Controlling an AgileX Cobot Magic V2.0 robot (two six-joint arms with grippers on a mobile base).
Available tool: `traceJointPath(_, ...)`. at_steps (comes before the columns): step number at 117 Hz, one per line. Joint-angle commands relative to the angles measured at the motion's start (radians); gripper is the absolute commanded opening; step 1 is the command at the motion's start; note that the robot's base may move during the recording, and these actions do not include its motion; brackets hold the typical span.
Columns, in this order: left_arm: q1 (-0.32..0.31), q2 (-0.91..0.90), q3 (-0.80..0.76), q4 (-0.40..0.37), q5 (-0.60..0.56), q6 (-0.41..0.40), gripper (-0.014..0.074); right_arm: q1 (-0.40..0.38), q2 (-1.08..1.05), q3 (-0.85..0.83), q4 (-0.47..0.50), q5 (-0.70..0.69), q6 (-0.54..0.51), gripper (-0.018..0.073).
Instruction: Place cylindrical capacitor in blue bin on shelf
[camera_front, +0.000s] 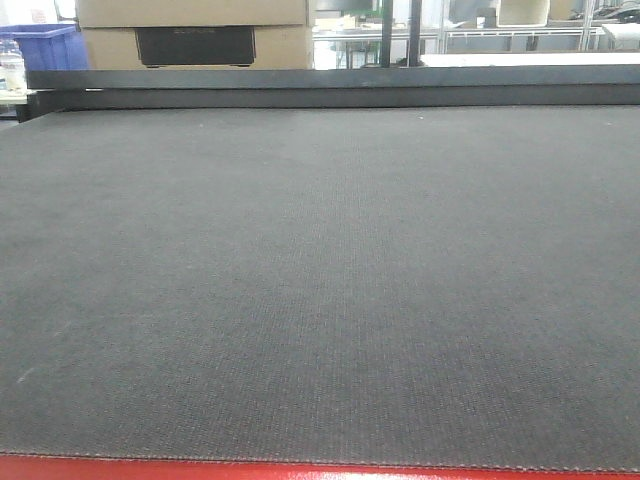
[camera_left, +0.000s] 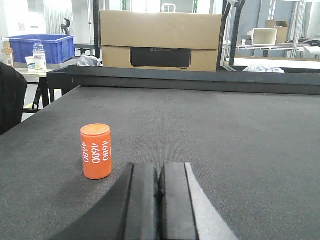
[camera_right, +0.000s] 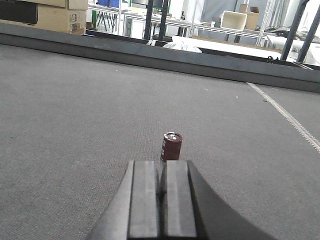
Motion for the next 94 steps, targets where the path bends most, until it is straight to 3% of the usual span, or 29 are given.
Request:
traceJointPath(1,-0.003,-0.003,-0.003,-0.005,-0.017,-0.003,-0.0111,0.003,-0.003,0.002,-0.005,-0.017,-0.003,-0.0163)
traceJointPath(59,-0.003,-0.003,-0.003,-0.005,-0.044,-0.003,-0.0111,0.003,-0.003,0.002,-0.005,-0.017,-0.003,-0.0163)
traceJointPath(94,-0.003,-0.003,-0.003,-0.005,-0.092,-0.003,-0.0111,0.003,-0.003,0.002,-0.005,-0.166,-0.003,-0.0163)
